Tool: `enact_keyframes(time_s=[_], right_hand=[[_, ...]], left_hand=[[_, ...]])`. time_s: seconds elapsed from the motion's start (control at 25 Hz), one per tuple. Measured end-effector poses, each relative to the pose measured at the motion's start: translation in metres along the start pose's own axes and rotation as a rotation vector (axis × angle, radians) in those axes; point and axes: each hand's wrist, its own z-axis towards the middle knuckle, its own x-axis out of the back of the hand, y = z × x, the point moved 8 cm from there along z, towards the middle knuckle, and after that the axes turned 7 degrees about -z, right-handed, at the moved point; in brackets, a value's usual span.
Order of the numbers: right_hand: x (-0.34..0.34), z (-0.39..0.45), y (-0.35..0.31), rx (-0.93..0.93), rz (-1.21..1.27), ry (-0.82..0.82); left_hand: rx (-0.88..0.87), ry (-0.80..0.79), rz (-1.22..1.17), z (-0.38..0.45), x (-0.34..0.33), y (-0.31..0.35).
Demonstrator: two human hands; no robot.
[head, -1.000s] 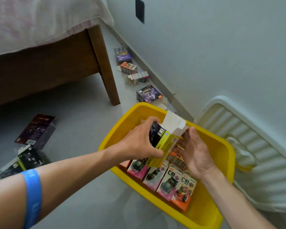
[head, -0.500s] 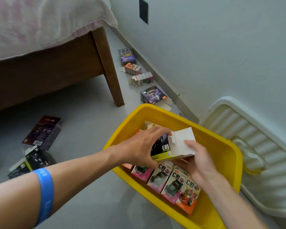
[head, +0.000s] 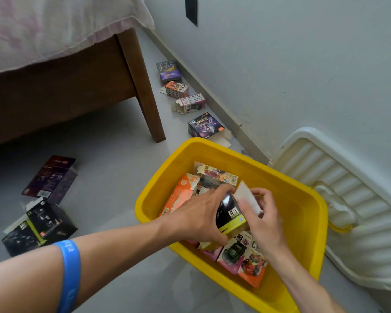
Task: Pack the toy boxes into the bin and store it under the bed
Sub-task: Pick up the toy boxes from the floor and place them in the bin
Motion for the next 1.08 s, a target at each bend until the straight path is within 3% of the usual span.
enact_keyframes(time_s=[0.08, 0.16, 0.36, 0.52, 0.68, 0.76, 0.84, 0.92, 1.0, 1.08], right_hand=[[-0.008, -0.006, 0.001, 0.011, -0.152, -0.123], [-0.012, -0.006, 0.018, -0.103, -0.307, -0.204], [-0.010, 0.018, 0.042, -0.412, -0.134, -0.405], [0.008, 0.042, 0.040, -0.384, -0.267, -0.380], [-0.016, 0.026, 0.061, -0.409, -0.348, -0.533], [-0.040, 0.021, 0.061, -0.323, -0.456, -0.546], [-0.058, 0.025, 0.049, -0.160, -0.729, -0.515], [-0.061, 0.035, 0.020, 0.015, -0.967, -0.374], [-0.071, 0.042, -0.028, 0.215, -1.024, -0.208], [-0.101, 0.041, -0.083, 0.413, -0.967, -0.151]], left_hand=[[0.025, -0.002, -0.001, 0.001, -0.002, -0.006], [0.023, -0.061, 0.009, 0.000, -0.010, -0.008], [0.029, -0.193, 0.142, 0.001, 0.006, -0.022], [-0.146, -0.425, 0.380, -0.017, -0.008, -0.019], [0.014, -0.583, 0.569, -0.024, -0.024, -0.043], [0.044, -0.549, 0.590, -0.023, -0.015, -0.052], [0.056, -0.523, 0.550, -0.027, -0.006, -0.057], [0.078, -0.460, 0.497, -0.029, 0.009, -0.056], [0.099, -0.314, 0.412, -0.038, 0.041, -0.055], [0.103, -0.122, 0.302, -0.057, 0.086, -0.060]])
